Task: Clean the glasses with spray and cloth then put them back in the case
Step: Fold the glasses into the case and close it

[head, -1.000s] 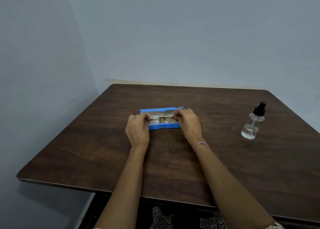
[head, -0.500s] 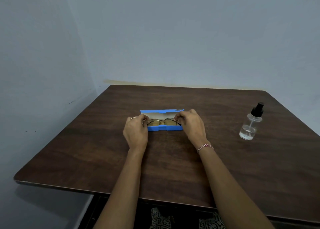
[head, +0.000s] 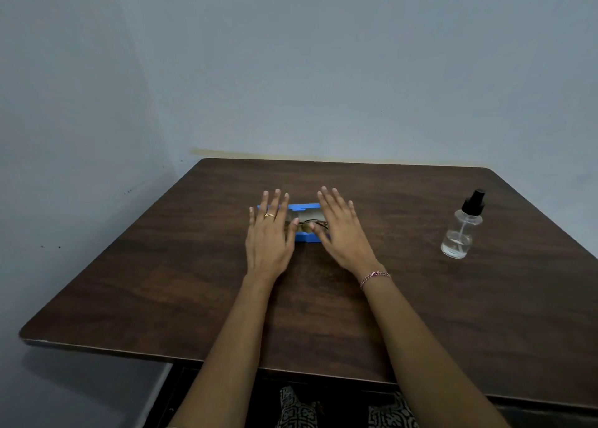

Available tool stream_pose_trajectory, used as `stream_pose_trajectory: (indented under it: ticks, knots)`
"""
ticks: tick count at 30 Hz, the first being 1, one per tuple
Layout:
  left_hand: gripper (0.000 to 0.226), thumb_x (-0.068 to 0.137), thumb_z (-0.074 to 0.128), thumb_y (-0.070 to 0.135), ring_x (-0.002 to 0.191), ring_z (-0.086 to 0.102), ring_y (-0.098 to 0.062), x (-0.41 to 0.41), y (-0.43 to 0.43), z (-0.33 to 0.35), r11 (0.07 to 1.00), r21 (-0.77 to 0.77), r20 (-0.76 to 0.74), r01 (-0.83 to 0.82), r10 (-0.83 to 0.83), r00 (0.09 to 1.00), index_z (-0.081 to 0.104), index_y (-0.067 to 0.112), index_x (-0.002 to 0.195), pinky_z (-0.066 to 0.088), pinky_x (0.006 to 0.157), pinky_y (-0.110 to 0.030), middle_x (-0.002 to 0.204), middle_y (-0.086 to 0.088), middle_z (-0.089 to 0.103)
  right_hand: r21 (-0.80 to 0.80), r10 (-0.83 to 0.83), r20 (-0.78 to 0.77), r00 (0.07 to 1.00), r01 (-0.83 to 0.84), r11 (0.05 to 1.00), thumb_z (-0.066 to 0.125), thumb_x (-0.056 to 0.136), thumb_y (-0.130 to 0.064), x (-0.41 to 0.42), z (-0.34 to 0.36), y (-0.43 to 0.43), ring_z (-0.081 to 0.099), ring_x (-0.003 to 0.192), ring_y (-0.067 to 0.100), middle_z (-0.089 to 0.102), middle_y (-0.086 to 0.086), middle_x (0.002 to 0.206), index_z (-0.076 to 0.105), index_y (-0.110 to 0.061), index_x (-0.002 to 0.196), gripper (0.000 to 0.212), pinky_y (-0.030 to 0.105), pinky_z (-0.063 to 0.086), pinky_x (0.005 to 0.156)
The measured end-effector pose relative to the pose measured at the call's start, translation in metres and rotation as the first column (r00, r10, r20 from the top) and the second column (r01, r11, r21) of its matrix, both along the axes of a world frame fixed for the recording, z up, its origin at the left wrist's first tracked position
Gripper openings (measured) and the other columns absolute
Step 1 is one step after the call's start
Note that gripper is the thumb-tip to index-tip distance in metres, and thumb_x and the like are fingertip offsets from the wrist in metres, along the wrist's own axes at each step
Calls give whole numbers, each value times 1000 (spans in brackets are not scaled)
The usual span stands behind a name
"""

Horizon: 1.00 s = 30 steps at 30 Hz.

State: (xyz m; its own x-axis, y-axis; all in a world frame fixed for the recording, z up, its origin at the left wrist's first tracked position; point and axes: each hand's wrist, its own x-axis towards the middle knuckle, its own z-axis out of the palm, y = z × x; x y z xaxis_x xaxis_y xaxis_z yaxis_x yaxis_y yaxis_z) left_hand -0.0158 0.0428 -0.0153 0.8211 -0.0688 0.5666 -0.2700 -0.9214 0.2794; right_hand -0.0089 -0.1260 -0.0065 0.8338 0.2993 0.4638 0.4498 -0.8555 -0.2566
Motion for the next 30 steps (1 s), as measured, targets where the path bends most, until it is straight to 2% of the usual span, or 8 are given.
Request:
stream_pose_trajectory:
  ticks: [3, 8, 13, 14, 16, 19, 22, 30]
  knots:
    - [51, 98, 24, 42, 144, 19, -17, -1, -1, 3, 1000, -5, 3, -18, 18, 1000, 40, 19, 141, 9, 118, -41, 149, 0, 38, -46, -30, -33, 999, 29, 999, 29, 100, -45, -1, 1, 0, 3, 145, 10, 10, -2, 158, 14, -15, 150, 60, 35, -1, 119]
    - [33, 98, 42, 26, 128, 46, -21, -8, -3, 7, 995, -96, 49, -27, 31, 998, 60, 13, 124, 23, 114, -38, 127, -5, 61, 53, -51, 13, 999, 50, 997, 37, 100, -36, -4, 5, 3, 33, 137, 12, 44, 2, 145, 46, -13, 137, 45, 29, 13, 117]
    - [34, 97, 46, 29, 112, 49, -19, -11, -5, 11, 995, -35, 42, -89, 90, 995, 60, 14, 124, 48, 84, -32, 120, -3, 60, 168, -104, 85, 991, 89, 982, 49, 97, -27, -5, 3, 4, 50, 120, 14, 60, 4, 127, 60, -11, 121, 31, 24, 36, 102]
    - [36, 97, 45, 32, 112, 47, -18, -11, -6, 11, 995, 6, 18, -101, 101, 995, 57, 16, 128, 47, 83, -31, 122, -3, 58, 174, -105, 85, 991, 89, 981, 50, 96, -26, -5, 2, 5, 50, 119, 14, 60, 4, 125, 60, -12, 120, 30, 24, 38, 100]
    - [40, 98, 41, 35, 120, 43, -17, -9, -5, 11, 993, 60, -31, -105, 107, 994, 51, 19, 134, 45, 95, -33, 130, -2, 52, 164, -102, 71, 992, 89, 983, 51, 96, -25, -5, 2, 6, 47, 120, 13, 58, 3, 126, 57, -13, 125, 32, 24, 37, 100]
    - [41, 100, 39, 32, 139, 30, -19, -7, -5, 9, 997, 51, -84, -65, 69, 994, 45, 19, 138, 19, 117, -37, 145, -3, 44, 136, -98, 22, 995, 94, 986, 49, 97, -23, -6, 4, 6, 39, 128, 14, 48, 3, 136, 43, -15, 139, 44, 26, 33, 105]
    - [43, 100, 36, 31, 143, 21, -16, -4, -4, 7, 996, 87, -113, -36, 46, 993, 38, 19, 141, 9, 118, -34, 150, 0, 37, 138, -56, -61, 997, 64, 988, 47, 98, -23, -4, 2, 5, 26, 140, 14, 35, 2, 150, 32, -14, 145, 50, 26, 22, 113]
    - [44, 100, 38, 32, 144, 16, -12, -4, -3, 5, 997, 71, -181, -35, 47, 982, 35, 21, 143, 13, 118, -31, 152, 3, 32, 43, -37, -158, 987, 45, 998, 40, 100, -25, 4, -2, 4, 13, 145, 12, 24, 3, 155, 28, -10, 146, 49, 28, 9, 119]
